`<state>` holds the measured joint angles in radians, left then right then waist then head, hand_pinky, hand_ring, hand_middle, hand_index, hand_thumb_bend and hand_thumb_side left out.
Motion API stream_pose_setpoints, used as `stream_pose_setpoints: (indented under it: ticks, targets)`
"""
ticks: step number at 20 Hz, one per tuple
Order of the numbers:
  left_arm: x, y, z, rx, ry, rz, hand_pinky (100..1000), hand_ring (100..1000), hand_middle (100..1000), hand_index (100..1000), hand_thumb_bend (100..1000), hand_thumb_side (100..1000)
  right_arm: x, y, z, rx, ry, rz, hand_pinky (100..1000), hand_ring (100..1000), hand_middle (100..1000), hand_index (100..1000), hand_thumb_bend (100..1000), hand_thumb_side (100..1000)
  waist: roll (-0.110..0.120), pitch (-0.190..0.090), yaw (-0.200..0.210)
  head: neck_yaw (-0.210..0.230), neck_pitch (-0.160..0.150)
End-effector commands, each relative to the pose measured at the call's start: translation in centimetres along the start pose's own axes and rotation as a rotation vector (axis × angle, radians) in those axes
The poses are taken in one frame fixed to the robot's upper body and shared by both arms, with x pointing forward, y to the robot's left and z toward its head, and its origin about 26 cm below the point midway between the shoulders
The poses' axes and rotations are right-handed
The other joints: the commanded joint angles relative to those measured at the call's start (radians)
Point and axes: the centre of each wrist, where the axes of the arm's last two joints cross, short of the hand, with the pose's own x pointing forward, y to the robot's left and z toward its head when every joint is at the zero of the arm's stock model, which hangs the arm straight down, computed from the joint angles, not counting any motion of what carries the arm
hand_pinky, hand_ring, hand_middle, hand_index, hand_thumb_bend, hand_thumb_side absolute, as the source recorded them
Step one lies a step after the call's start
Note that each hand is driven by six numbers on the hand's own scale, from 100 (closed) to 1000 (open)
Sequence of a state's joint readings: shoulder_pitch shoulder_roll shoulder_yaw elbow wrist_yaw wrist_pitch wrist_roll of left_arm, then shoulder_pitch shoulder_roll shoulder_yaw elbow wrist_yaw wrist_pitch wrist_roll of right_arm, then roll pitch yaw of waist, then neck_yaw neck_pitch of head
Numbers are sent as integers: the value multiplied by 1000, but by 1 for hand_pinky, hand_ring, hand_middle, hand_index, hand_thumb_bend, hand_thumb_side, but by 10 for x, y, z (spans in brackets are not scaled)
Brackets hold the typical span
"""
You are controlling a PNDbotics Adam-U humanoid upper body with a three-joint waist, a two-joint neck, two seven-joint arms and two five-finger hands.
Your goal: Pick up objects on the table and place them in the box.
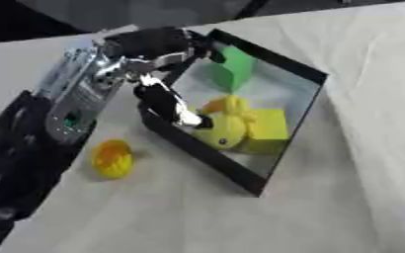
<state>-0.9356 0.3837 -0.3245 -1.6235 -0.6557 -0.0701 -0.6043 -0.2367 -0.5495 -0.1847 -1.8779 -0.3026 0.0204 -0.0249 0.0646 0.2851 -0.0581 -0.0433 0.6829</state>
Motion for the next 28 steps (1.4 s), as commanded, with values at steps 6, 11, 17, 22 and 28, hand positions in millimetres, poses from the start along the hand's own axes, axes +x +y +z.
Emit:
stream_pose_setpoints:
  ticks: [6, 11, 17, 22, 28]
  targets:
    - [-1, 40, 73, 177, 51, -13, 868, 811, 781, 887, 331, 486, 8, -7, -1, -19, -24, 27, 885, 679, 766, 868, 100, 556, -25, -36, 24, -6, 6]
    - [0, 37, 117, 158, 98, 0, 851, 798, 774, 885, 361, 484, 9, -10, 0, -33, -28, 33, 885, 678, 766, 868, 100, 555, -29, -31, 40, -5, -2]
    - [-16, 11, 147, 25, 138, 57, 838, 791, 771, 892, 426, 512, 9, -9, 0, -34, -32, 33, 885, 678, 766, 867, 100, 554, -39, -24, 49, 2, -7]
    - [-22, -10, 161, -124, 150, 123, 828, 788, 768, 893, 498, 552, 8, -9, 1, -33, -30, 33, 885, 678, 766, 867, 100, 553, -49, -19, 48, 13, -5]
    - [-18, -35, 160, -211, 195, 172, 837, 798, 781, 900, 515, 579, 7, -7, 1, -29, -28, 28, 885, 677, 766, 867, 100, 554, -55, -11, 52, 27, 22]
